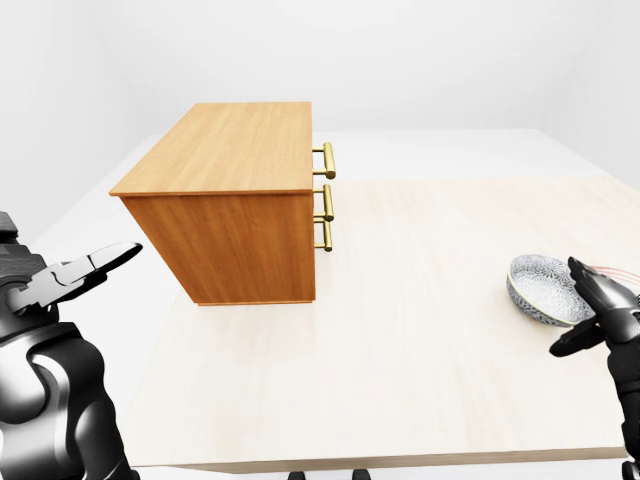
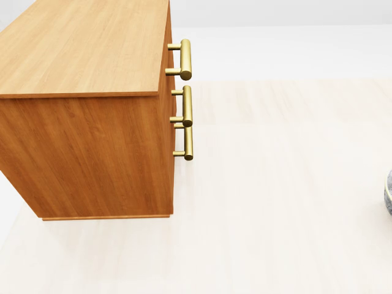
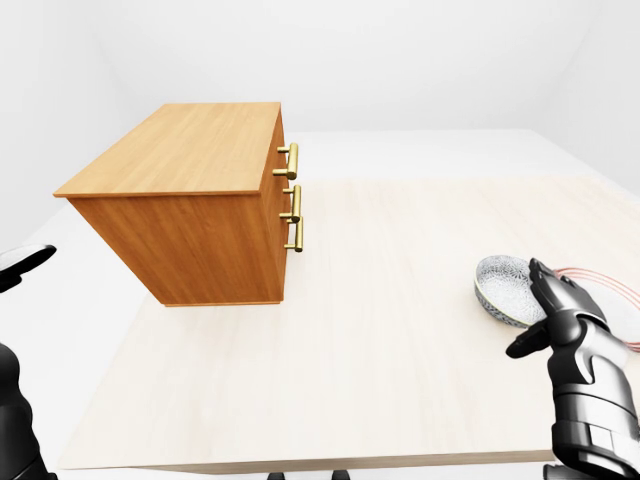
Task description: Put the bowl on top of the cabinet.
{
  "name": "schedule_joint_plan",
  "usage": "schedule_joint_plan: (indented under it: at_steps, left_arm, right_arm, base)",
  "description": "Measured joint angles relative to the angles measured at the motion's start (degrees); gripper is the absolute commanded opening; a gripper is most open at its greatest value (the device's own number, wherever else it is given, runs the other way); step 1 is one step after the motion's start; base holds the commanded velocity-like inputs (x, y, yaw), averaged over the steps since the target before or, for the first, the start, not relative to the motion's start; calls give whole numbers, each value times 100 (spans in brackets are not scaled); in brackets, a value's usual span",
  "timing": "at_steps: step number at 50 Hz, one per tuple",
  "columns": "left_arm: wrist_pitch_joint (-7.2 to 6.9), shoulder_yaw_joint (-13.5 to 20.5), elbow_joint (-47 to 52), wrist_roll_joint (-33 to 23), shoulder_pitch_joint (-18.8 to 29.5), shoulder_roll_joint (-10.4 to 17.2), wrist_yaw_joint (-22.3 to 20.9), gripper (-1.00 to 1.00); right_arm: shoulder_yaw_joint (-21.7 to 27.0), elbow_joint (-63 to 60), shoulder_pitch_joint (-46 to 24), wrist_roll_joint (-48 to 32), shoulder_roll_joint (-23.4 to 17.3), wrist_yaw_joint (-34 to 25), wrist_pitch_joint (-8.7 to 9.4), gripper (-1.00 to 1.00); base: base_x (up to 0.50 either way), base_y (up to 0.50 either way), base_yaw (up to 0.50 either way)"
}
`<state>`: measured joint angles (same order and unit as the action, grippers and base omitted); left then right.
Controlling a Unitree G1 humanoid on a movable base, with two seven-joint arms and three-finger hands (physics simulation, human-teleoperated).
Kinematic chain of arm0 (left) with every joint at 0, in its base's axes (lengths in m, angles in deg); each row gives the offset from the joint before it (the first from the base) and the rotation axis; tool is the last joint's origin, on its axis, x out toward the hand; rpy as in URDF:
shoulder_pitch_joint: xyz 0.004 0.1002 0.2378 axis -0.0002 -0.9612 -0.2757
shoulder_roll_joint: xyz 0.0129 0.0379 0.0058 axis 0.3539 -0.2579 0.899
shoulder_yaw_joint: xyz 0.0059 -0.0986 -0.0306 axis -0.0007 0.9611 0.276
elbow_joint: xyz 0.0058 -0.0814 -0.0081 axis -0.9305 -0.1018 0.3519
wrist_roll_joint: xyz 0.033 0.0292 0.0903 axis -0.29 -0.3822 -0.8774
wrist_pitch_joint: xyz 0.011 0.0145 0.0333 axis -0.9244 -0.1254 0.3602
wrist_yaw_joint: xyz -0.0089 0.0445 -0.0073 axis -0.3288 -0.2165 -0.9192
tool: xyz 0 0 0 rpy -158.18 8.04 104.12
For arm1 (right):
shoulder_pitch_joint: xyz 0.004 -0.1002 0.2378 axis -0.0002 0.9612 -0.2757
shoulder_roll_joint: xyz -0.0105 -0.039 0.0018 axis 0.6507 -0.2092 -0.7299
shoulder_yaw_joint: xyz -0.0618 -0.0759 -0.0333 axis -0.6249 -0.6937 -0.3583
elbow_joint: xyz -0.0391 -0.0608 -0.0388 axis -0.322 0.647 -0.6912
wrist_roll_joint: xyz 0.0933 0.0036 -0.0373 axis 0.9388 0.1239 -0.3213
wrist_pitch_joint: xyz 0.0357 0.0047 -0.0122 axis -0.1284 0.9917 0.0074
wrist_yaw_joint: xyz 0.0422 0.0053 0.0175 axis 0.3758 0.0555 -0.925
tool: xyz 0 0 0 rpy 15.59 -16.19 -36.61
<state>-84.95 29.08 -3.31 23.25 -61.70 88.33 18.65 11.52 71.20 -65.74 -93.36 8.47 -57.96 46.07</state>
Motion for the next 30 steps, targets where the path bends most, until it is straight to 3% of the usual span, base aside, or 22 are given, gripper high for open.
schedule_joint_plan:
  at_steps: [30]
  left_arm:
    - [0, -2, -7, -15, -5, -8, -9, 100]
  right_arm:
    - [-686, 680, -789, -131, 351, 266, 0, 100]
  base:
    - [0, 0, 0]
